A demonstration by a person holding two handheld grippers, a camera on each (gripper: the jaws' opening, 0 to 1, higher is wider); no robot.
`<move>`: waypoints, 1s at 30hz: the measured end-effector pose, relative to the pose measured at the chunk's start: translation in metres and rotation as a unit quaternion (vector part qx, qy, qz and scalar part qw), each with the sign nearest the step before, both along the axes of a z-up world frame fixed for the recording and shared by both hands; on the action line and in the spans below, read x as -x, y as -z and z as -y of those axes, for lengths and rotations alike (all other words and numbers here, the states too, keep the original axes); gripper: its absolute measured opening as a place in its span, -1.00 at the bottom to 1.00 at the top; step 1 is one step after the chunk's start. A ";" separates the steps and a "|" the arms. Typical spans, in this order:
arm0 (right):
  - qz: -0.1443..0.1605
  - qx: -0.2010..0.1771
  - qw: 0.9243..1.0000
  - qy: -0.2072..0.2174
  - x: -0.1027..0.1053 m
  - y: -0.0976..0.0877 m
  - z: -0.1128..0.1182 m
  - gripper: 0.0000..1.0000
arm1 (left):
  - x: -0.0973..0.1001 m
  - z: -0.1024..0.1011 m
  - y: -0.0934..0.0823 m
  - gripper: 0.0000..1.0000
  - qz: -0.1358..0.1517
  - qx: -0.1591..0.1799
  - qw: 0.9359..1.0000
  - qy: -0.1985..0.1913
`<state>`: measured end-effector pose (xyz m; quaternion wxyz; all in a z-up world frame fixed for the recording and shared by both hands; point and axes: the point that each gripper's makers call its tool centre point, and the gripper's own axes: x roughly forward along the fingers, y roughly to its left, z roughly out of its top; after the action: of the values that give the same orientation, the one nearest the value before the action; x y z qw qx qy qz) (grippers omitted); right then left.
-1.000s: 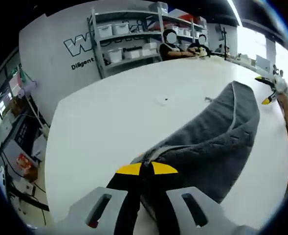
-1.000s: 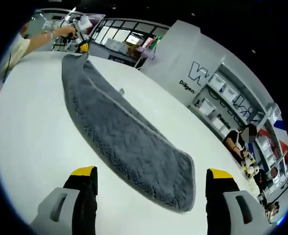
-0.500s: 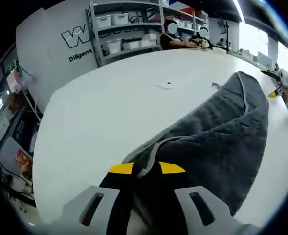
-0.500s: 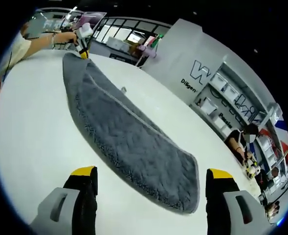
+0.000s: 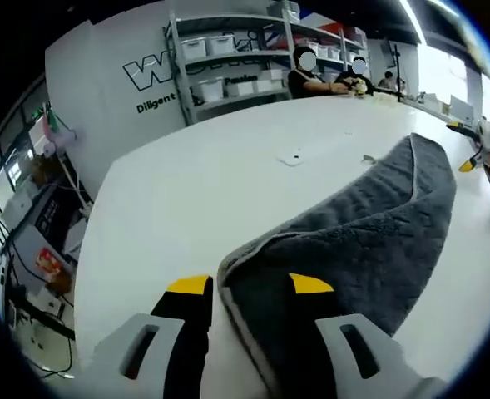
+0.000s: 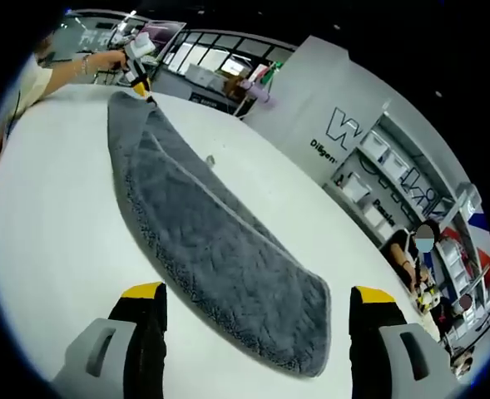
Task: Fold the towel on the table until its edges align and the towel forms a compact rectangular stack.
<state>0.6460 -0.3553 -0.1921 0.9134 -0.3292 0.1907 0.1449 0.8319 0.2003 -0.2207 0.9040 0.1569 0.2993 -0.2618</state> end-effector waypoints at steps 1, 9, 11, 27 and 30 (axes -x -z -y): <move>0.007 -0.007 1.000 -0.007 -0.005 -0.006 -0.004 0.70 | 0.003 -0.001 -0.001 -0.22 -0.001 0.001 1.000 -0.001; 0.006 -0.028 0.997 -0.073 -0.040 -0.031 -0.047 0.30 | 0.031 -0.004 -0.004 0.30 0.000 0.040 0.999 -0.006; 0.001 -0.030 0.995 -0.093 -0.048 -0.033 -0.061 0.14 | 0.036 -0.004 -0.001 0.50 -0.007 0.040 0.999 -0.011; -0.147 -0.086 0.940 -0.297 -0.093 0.006 -0.238 -0.55 | 0.078 0.028 0.000 0.93 -0.025 0.072 0.994 0.073; -0.188 -0.106 0.922 -0.321 -0.097 0.020 -0.261 -0.58 | 0.080 0.031 0.003 0.98 -0.028 0.065 0.994 0.081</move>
<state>0.7427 -0.0944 -0.2121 0.7951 -0.2407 0.2263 0.5085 0.7524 0.1697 -0.2240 0.8793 0.1143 0.2929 -0.3578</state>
